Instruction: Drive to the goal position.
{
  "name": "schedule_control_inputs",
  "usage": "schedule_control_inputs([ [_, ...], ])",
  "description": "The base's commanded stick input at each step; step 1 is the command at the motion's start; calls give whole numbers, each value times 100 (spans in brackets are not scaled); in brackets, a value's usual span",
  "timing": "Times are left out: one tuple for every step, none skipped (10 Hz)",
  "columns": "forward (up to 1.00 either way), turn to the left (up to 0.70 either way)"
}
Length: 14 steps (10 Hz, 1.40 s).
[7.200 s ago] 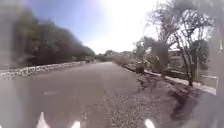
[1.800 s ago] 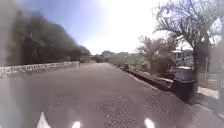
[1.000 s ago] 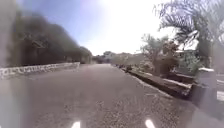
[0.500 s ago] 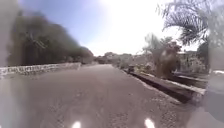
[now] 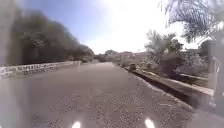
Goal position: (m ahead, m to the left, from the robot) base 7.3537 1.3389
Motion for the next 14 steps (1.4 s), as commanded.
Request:
schedule_control_inputs([
  [50,0],
  [50,0],
  [50,0],
  [50,0],
  [50,0],
  [50,0],
  [50,0],
  [50,0],
  [50,0],
  [50,0],
  [50,0],
  [50,0],
  [50,0],
  [50,0],
])
